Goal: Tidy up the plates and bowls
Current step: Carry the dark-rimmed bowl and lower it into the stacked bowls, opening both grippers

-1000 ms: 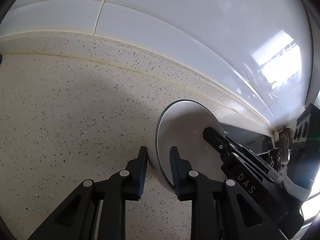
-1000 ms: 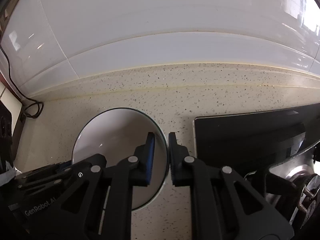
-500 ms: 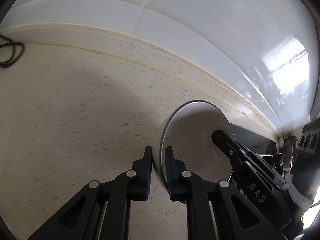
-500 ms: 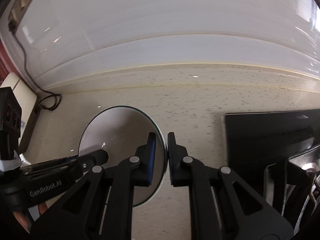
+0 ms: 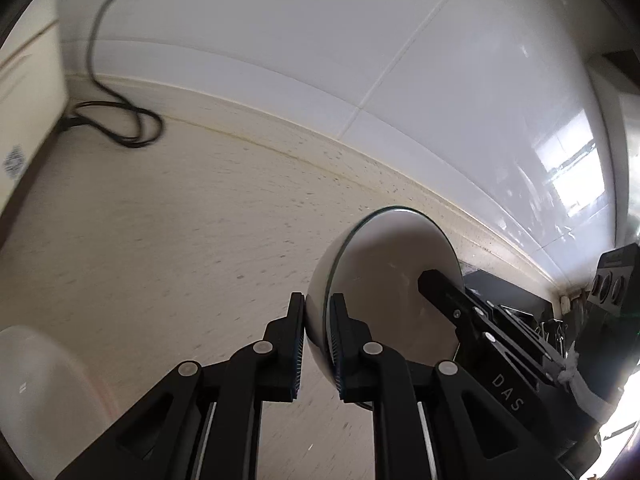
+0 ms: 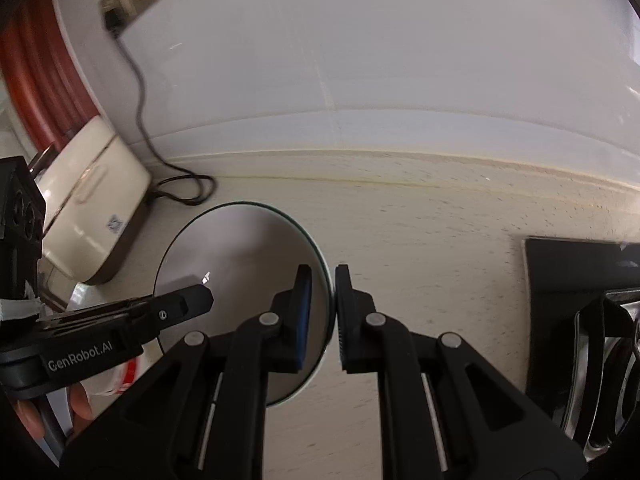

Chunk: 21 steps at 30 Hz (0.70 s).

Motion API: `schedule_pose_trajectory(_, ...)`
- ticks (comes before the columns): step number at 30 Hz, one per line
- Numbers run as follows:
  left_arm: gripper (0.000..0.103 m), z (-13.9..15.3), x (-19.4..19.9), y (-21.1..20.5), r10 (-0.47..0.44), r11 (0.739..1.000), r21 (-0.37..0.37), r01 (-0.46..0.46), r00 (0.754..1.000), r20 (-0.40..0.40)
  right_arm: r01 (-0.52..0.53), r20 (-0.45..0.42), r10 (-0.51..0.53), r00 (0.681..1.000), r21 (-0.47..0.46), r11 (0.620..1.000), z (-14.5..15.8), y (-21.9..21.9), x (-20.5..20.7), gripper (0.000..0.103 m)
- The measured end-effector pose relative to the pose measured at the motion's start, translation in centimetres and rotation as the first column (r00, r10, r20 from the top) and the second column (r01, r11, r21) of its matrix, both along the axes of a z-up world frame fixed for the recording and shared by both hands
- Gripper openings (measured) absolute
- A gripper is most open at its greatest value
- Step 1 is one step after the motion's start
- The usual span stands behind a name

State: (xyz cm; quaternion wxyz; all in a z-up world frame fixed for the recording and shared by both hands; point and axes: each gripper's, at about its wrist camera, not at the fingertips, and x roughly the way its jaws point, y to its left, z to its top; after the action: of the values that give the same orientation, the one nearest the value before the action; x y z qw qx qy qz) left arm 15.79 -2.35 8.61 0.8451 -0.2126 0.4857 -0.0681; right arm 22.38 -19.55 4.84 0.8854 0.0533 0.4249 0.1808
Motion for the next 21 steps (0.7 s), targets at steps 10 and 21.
schedule_pose_trajectory(10,0.013,4.1,-7.2,8.1,0.114,0.993,0.031,-0.115,0.993,0.031,-0.132,0.037,0.131,0.991,0.016,0.991,3.2,8.2,-5.0,0.015)
schedule_pose_trajectory(21,0.013,3.7,-12.3,15.0,0.216,0.976,0.037,-0.215,0.976,-0.008,-0.256,0.008,0.256,0.967,0.014,0.967,2.5,15.7,-8.2,0.015)
